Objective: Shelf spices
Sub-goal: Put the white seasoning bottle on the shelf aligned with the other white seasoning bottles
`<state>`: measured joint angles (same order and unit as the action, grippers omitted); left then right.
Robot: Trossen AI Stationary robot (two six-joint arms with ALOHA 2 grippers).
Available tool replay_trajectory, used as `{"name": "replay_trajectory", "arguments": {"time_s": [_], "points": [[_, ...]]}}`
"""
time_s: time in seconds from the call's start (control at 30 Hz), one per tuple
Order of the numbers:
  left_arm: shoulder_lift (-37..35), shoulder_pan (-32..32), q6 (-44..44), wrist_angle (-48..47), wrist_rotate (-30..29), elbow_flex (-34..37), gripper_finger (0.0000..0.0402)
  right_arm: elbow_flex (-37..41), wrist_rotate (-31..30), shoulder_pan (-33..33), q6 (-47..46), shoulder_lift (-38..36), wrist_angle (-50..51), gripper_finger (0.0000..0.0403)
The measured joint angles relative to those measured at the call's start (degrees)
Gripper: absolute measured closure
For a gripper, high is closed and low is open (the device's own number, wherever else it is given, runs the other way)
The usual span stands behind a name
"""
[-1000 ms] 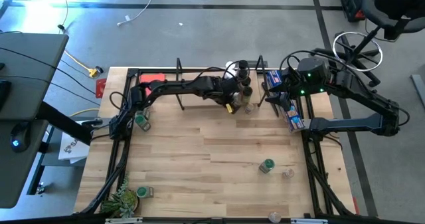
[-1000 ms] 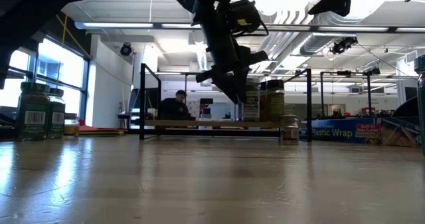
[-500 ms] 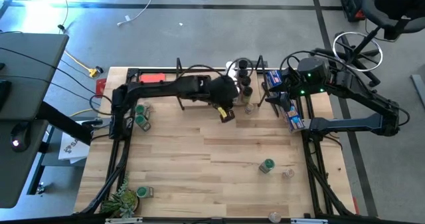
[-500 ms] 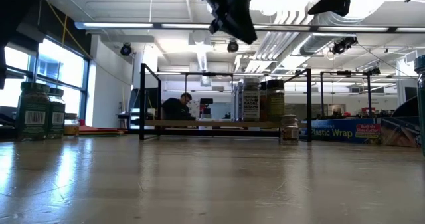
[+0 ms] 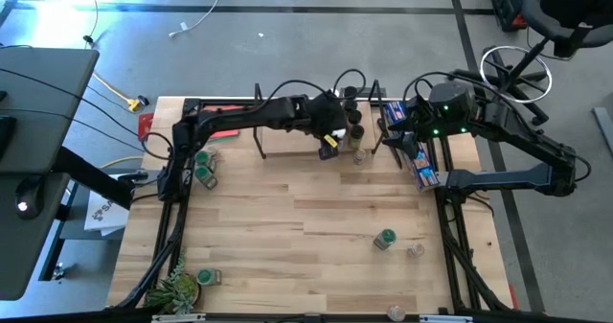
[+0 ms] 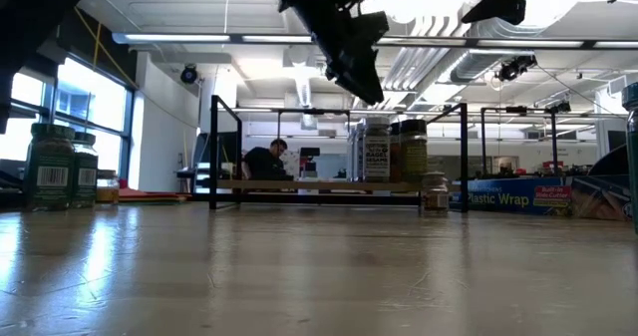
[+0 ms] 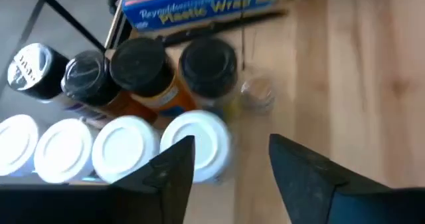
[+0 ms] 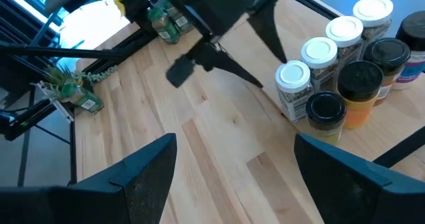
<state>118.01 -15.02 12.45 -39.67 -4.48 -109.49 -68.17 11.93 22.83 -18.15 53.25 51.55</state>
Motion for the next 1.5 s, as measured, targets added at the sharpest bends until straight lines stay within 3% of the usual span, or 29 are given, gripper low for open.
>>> {"name": "replay_trajectory", "arguments": {"time_s": [0.2,0.43,0.93,1.5], "points": [[2.0,0.0,5.8,0.4,-0.3,0.0,0.0199,0.0,0.0,0.0,-1.3,0.0,0.0,0.0102],[3.3,0.0,8.4,1.6,-1.4,0.0,0.0218,0.0,-0.1,0.0,-2.4,0.0,0.0,0.0102],[3.7,1.6,2.8,-0.8,-5.6,-0.2,0.028,0.0,-0.1,0.0,-2.5,0.0,-0.1,0.0102],[3.9,1.4,1.6,-0.8,-9.6,0.0,0.0284,0.0,0.0,0.0,-2.4,0.0,-0.2,0.0102]]}}
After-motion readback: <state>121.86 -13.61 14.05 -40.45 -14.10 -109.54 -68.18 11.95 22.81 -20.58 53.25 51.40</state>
